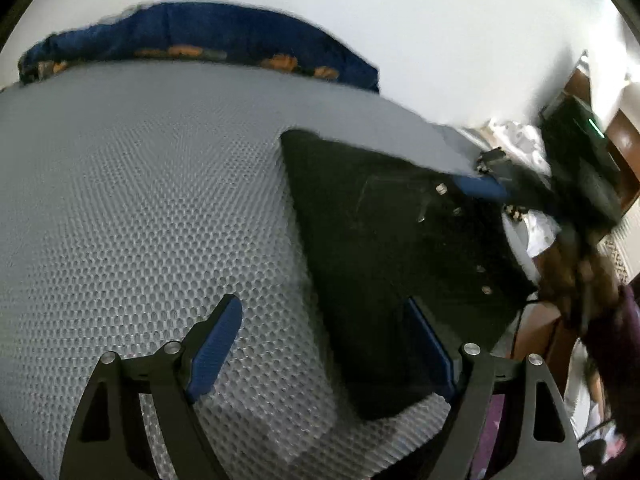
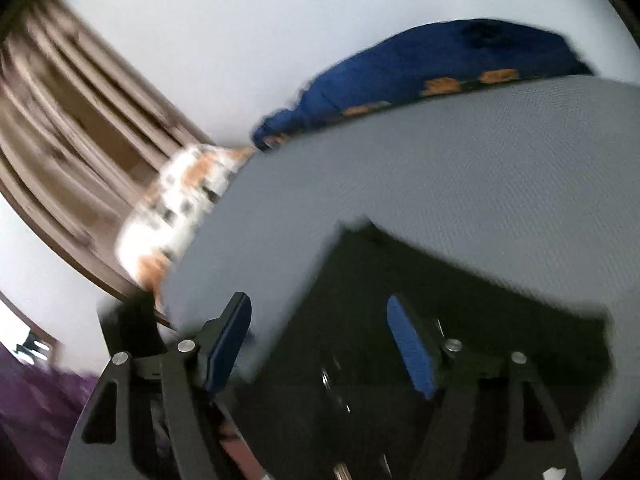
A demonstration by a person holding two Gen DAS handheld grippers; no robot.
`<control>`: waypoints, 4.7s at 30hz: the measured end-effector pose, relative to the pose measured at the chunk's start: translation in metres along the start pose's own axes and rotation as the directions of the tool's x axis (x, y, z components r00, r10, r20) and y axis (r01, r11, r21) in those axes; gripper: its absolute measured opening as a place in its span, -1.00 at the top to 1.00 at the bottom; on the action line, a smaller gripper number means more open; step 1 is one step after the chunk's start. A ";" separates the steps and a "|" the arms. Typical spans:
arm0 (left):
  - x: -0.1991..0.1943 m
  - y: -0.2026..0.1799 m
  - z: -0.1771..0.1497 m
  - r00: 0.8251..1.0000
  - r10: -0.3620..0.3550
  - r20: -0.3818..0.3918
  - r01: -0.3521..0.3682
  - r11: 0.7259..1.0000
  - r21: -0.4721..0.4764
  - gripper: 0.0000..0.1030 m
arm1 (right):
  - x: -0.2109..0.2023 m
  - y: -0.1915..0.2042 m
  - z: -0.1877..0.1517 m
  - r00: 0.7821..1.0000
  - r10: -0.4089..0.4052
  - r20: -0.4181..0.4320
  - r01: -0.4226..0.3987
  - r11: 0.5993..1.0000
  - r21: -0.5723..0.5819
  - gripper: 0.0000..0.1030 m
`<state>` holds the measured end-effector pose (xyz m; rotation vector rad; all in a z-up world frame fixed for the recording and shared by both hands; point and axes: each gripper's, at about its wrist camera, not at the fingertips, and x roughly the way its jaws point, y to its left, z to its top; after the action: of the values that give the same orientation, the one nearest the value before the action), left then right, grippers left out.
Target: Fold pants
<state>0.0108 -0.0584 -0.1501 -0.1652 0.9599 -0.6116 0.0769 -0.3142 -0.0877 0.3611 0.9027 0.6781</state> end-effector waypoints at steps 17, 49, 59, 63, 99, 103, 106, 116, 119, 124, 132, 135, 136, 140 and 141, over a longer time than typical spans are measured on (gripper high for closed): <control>-0.038 -0.017 0.063 0.997 -0.048 0.055 0.046 0.998 0.041 -0.70 | -0.160 -0.044 -0.148 0.868 -0.247 0.430 -0.014 0.855 0.519 -0.57; 0.014 -0.050 0.072 0.959 0.273 0.072 -0.282 0.929 0.239 -0.72 | -0.087 0.004 -0.137 0.871 -0.440 0.220 0.314 0.842 0.440 -0.71; 0.048 -0.042 0.084 0.961 0.278 0.006 -0.271 0.931 0.244 -0.82 | -0.087 -0.019 -0.118 0.888 -0.430 0.162 0.345 0.857 0.383 -0.78; 0.060 -0.038 0.089 0.959 0.285 -0.015 -0.273 0.932 0.238 -0.82 | -0.081 -0.038 -0.103 0.895 -0.431 0.112 0.373 0.864 0.337 -0.81; 0.042 -0.036 0.082 0.958 0.285 0.033 -0.286 0.936 0.205 -0.82 | -0.104 -0.026 -0.116 0.830 -0.511 0.225 0.367 0.803 0.470 -0.91; 0.035 -0.034 0.080 0.950 0.309 0.044 -0.311 0.931 0.190 -0.82 | -0.105 -0.033 -0.118 0.830 -0.511 0.225 0.362 0.800 0.479 -0.91; 0.028 -0.034 0.078 0.944 0.324 0.060 -0.330 0.926 0.184 -0.82 | -0.101 -0.035 -0.120 0.831 -0.514 0.212 0.375 0.800 0.468 -0.91; 0.026 -0.036 0.071 0.933 0.358 0.037 -0.358 0.915 0.186 -0.82 | -0.097 -0.044 -0.125 0.841 -0.504 0.195 0.370 0.800 0.473 -0.91; 0.029 -0.036 0.067 0.924 0.381 0.026 -0.379 0.906 0.188 -0.82 | -0.096 -0.047 -0.127 0.845 -0.500 0.189 0.364 0.797 0.481 -0.91; 0.040 -0.030 0.064 0.935 0.354 -0.040 -0.342 0.923 0.178 -0.82 | -0.094 -0.047 -0.125 0.851 -0.486 0.197 0.353 0.810 0.469 -0.91; 0.062 -0.009 0.076 0.973 0.124 -0.193 -0.106 0.989 0.102 -0.82 | -0.082 -0.054 -0.121 0.902 -0.394 0.177 0.290 0.855 0.429 -0.91; 0.070 -0.003 0.082 0.978 0.051 -0.203 -0.037 0.997 0.072 -0.82 | -0.073 -0.058 -0.117 0.917 -0.374 0.138 0.293 0.866 0.404 -0.91; 0.072 -0.003 0.084 0.979 0.039 -0.200 -0.023 0.997 0.079 -0.84 | -0.070 -0.059 -0.116 0.917 -0.381 0.121 0.308 0.866 0.395 -0.91; 0.081 -0.012 0.089 0.972 -0.017 -0.234 0.056 0.985 0.162 -0.86 | -0.055 -0.068 -0.110 0.940 -0.334 0.066 0.284 0.876 0.389 -0.99; 0.083 -0.016 0.092 0.969 -0.035 -0.243 0.082 0.979 0.188 -0.86 | -0.050 -0.069 -0.109 0.946 -0.319 0.057 0.276 0.884 0.377 -1.00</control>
<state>0.1131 -0.1296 -0.1507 0.0585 1.1228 -0.7899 -0.0066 -0.3972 -0.1589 0.5739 0.9469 0.1972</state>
